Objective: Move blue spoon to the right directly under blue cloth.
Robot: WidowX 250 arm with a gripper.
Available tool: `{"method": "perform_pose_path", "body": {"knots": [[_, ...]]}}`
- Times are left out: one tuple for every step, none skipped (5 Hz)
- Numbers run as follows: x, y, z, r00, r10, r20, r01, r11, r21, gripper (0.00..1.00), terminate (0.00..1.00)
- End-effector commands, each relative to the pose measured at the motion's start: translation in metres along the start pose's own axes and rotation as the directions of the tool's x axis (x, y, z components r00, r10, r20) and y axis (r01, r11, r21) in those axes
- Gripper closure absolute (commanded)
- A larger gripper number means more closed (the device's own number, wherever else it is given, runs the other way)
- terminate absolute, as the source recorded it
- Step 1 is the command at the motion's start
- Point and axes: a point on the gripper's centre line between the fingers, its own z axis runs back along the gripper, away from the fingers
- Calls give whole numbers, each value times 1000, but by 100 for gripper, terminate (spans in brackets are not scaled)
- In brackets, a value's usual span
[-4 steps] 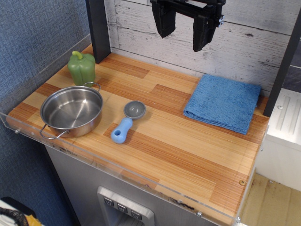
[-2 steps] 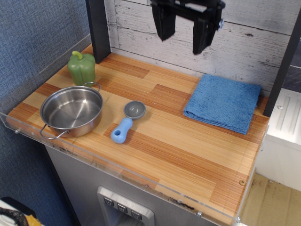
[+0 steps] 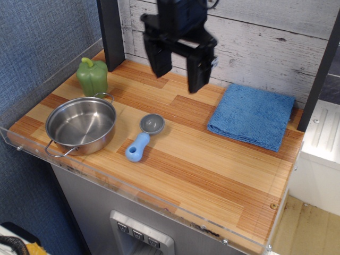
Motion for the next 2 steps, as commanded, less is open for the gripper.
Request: {"method": "perform_pose_path", "body": {"knots": [[-32, 13, -18, 991, 94, -91, -77, 981, 176, 0, 0], [-35, 11, -33, 972, 159, -172, -111, 959, 260, 0, 0]]}}
